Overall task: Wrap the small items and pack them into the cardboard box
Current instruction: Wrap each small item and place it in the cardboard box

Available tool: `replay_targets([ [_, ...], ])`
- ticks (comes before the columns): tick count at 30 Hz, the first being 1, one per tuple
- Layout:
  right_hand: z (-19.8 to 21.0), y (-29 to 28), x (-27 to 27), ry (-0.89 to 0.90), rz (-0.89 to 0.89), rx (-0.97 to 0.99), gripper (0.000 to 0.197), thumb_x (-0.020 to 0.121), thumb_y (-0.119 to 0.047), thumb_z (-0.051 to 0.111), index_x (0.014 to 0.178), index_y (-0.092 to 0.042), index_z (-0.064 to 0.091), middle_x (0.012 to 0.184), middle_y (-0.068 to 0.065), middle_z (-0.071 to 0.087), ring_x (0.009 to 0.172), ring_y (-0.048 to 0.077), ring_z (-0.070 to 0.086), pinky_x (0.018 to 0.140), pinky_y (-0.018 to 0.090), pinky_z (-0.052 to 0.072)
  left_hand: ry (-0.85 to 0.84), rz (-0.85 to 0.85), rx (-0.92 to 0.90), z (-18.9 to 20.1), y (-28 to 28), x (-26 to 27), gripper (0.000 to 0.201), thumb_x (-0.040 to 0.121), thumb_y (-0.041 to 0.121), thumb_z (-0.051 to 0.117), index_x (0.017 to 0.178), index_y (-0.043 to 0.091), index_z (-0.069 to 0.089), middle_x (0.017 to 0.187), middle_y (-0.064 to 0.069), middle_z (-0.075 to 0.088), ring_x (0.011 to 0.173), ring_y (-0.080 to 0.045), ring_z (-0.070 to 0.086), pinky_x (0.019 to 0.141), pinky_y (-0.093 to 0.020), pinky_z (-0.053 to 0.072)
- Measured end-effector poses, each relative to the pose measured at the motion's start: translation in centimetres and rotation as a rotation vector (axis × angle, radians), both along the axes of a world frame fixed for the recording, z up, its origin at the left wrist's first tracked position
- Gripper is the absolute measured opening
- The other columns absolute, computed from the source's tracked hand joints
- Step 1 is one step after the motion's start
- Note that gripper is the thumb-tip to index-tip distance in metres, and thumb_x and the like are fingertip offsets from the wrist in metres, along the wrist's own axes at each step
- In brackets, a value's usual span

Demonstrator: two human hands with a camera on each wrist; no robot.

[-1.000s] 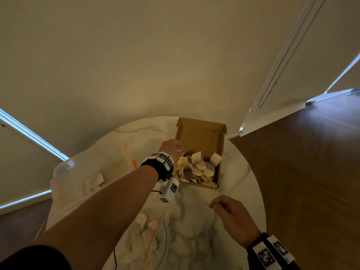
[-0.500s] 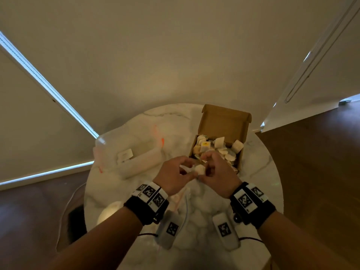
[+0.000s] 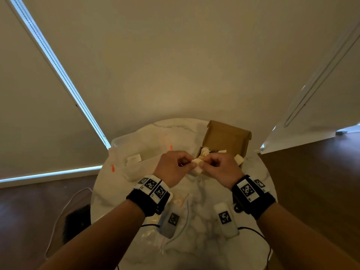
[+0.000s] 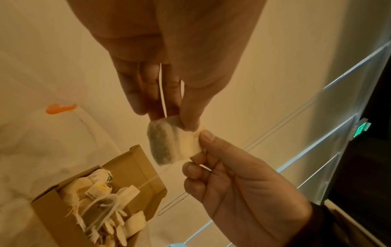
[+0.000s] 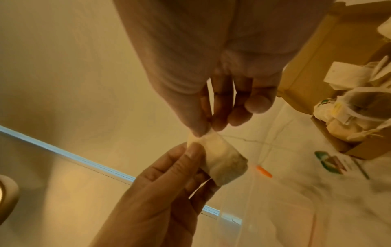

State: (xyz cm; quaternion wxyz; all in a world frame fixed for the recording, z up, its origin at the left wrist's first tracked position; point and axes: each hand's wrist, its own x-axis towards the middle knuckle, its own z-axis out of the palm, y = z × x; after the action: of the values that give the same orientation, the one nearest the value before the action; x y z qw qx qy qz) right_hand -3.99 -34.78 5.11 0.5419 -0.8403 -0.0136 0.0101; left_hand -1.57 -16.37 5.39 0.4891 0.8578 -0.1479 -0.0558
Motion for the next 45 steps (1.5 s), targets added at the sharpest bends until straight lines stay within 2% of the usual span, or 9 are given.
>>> replay_targets([
  [4, 1.1, 0.1, 0.0, 0.005, 0.012, 0.068, 0.006, 0.084, -0.011, 0.070, 0.086, -0.016, 0.068, 0.082, 0.001, 0.070, 0.073, 0.006, 0.064, 0.068, 0.025, 0.052, 0.021, 0.017, -0.124, 1.7, -0.1, 0.1, 0.008, 0.083, 0.016, 0.074, 0.079, 0.022, 0.074, 0.073, 0.004, 0.073, 0.066, -0.007, 0.067, 0.063, -0.020, 0.053],
  [8, 2.1, 0.5, -0.2, 0.104, 0.231, 0.216, 0.042, 0.084, 0.006, 0.064, 0.123, -0.008, 0.057, 0.117, 0.006, 0.067, 0.108, 0.012, 0.064, 0.091, 0.027, 0.053, 0.107, 0.094, -0.364, 4.0, -0.3, 0.6, 0.010, 0.083, 0.007, 0.074, 0.079, 0.016, 0.073, 0.075, -0.003, 0.073, 0.068, -0.012, 0.069, 0.061, -0.025, 0.057],
  [12, 2.4, 1.2, -0.6, 0.105, 0.222, 0.136, 0.017, 0.091, -0.004, 0.060, 0.103, 0.003, 0.069, 0.099, 0.010, 0.074, 0.082, -0.001, 0.067, 0.074, 0.011, 0.048, 0.150, 0.094, -0.474, 5.6, 0.0, 0.8, 0.004, 0.084, 0.004, 0.071, 0.084, 0.008, 0.072, 0.077, -0.007, 0.073, 0.070, -0.013, 0.069, 0.061, -0.028, 0.058],
  [19, 4.0, -0.1, 0.5, 0.120, -0.051, 0.461, 0.017, 0.095, -0.009, 0.055, 0.085, -0.002, 0.067, 0.056, 0.016, 0.061, 0.056, 0.029, 0.058, 0.068, 0.045, 0.048, 0.023, 0.007, -0.223, 4.8, 2.3, 1.9, 0.017, 0.081, 0.005, 0.074, 0.078, 0.017, 0.063, 0.072, -0.001, 0.066, 0.065, -0.010, 0.061, 0.062, -0.022, 0.050],
  [23, 6.1, 0.5, 0.6, 0.117, -0.036, 0.585, 0.018, 0.096, -0.010, 0.052, 0.088, 0.003, 0.061, 0.052, 0.015, 0.054, 0.047, 0.026, 0.049, 0.051, 0.036, 0.043, -0.077, -0.028, -0.116, 3.9, 1.9, 1.7, 0.018, 0.080, 0.005, 0.074, 0.078, 0.021, 0.067, 0.075, 0.006, 0.068, 0.068, -0.008, 0.064, 0.067, -0.016, 0.049],
  [27, 7.1, 1.3, -0.1, 0.117, 0.032, 0.620, 0.018, 0.096, -0.010, 0.051, 0.087, 0.003, 0.060, 0.052, 0.016, 0.055, 0.044, 0.025, 0.050, 0.043, 0.028, 0.042, -0.212, 0.064, -0.070, 3.7, 1.0, 1.7, 0.007, 0.082, 0.010, 0.075, 0.085, 0.016, 0.075, 0.077, 0.021, 0.066, 0.068, 0.001, 0.065, 0.065, -0.010, 0.049],
  [34, 5.8, 2.2, -1.3, 0.221, 0.084, 0.623, 0.013, 0.096, -0.003, 0.050, 0.096, 0.006, 0.059, 0.071, 0.022, 0.065, 0.057, 0.028, 0.062, 0.052, 0.032, 0.050, 0.054, 0.222, -0.427, 5.7, -0.8, 2.1, 0.027, 0.078, 0.000, 0.074, 0.099, 0.017, 0.072, 0.098, -0.005, 0.072, 0.077, -0.017, 0.073, 0.071, -0.034, 0.061],
  [39, 4.7, 2.0, -1.4, 0.209, 0.133, 0.553, 0.029, 0.088, 0.020, 0.045, 0.097, 0.003, 0.066, 0.089, 0.024, 0.070, 0.072, 0.026, 0.068, 0.065, 0.030, 0.055, 0.083, 0.204, -0.526, 6.6, -0.9, 2.6, 0.030, 0.081, -0.002, 0.072, 0.103, 0.017, 0.070, 0.096, -0.011, 0.073, 0.080, -0.022, 0.073, 0.069, -0.025, 0.058],
  [45, 4.4, 1.8, -1.2, 0.202, 0.145, 0.526, 0.037, 0.088, 0.021, 0.043, 0.112, 0.001, 0.062, 0.098, 0.021, 0.072, 0.082, 0.026, 0.070, 0.070, 0.027, 0.055, 0.074, 0.179, -0.563, 7.6, -0.6, 3.5, 0.031, 0.081, -0.002, 0.072, 0.104, 0.019, 0.071, 0.089, -0.011, 0.075, 0.079, -0.023, 0.074, 0.077, -0.035, 0.060],
])
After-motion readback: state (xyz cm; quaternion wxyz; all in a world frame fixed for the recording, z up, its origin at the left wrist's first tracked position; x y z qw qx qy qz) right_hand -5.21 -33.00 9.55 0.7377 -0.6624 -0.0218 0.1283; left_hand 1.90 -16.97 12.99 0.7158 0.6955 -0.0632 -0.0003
